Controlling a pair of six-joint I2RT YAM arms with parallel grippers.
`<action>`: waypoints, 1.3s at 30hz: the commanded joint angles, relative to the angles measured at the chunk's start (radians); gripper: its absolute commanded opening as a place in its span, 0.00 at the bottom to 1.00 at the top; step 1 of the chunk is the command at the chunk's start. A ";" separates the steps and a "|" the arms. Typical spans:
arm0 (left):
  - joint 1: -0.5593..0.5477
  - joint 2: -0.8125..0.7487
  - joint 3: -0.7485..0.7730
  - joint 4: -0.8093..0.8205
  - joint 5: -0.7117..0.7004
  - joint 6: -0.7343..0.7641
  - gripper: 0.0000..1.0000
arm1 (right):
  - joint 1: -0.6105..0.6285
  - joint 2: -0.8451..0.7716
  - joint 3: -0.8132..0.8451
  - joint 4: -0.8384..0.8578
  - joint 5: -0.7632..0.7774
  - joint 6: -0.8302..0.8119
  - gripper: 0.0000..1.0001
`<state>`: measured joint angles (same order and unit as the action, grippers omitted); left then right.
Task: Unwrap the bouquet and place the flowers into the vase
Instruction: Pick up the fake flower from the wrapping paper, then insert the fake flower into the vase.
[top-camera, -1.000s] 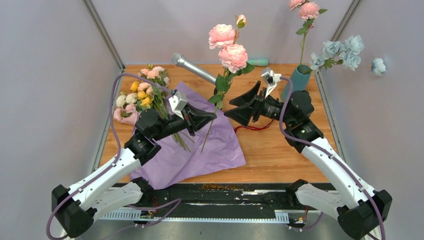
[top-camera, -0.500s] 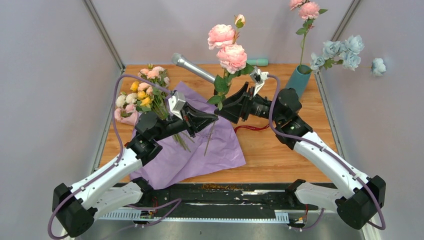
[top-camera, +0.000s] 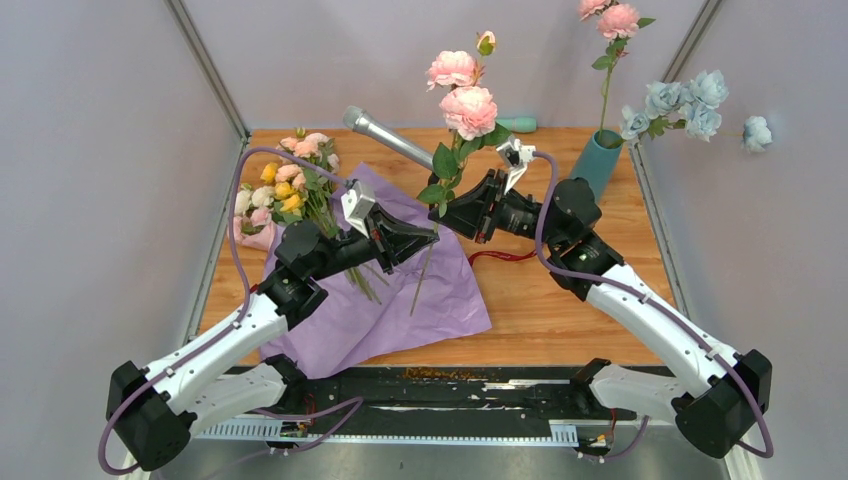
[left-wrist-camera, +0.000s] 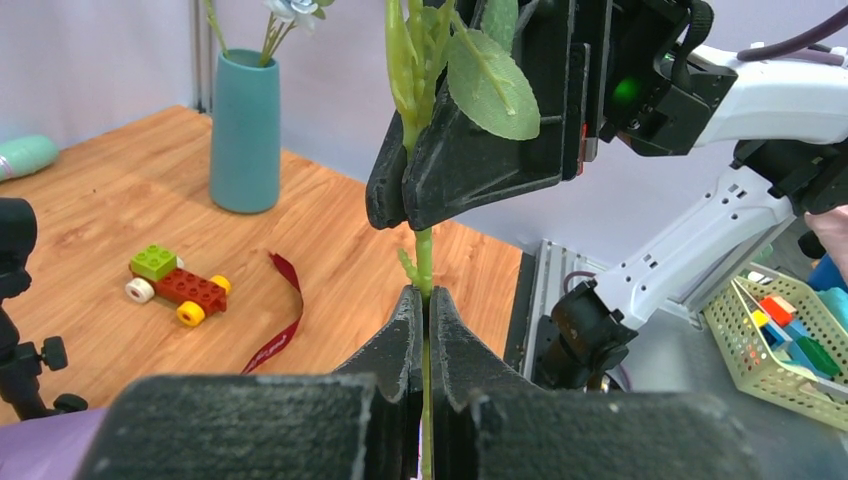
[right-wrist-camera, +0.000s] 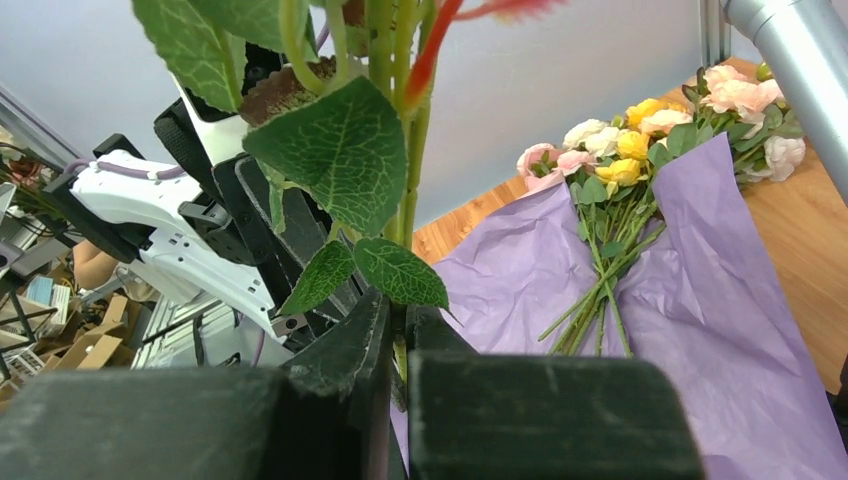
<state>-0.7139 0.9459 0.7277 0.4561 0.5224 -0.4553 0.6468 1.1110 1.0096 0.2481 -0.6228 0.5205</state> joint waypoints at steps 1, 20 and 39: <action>-0.004 0.006 0.006 0.037 0.005 0.003 0.00 | 0.004 -0.019 0.037 0.016 0.034 -0.023 0.00; 0.261 -0.020 0.159 -0.405 -0.378 0.064 1.00 | -0.101 -0.068 0.190 -0.515 0.936 -0.390 0.00; 0.427 -0.059 0.203 -0.523 -0.482 0.149 1.00 | -0.566 0.166 0.422 -0.190 0.914 -0.545 0.00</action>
<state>-0.2928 0.8936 0.8818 -0.0624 0.0498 -0.3340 0.0986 1.2655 1.3209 -0.0711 0.2653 0.0639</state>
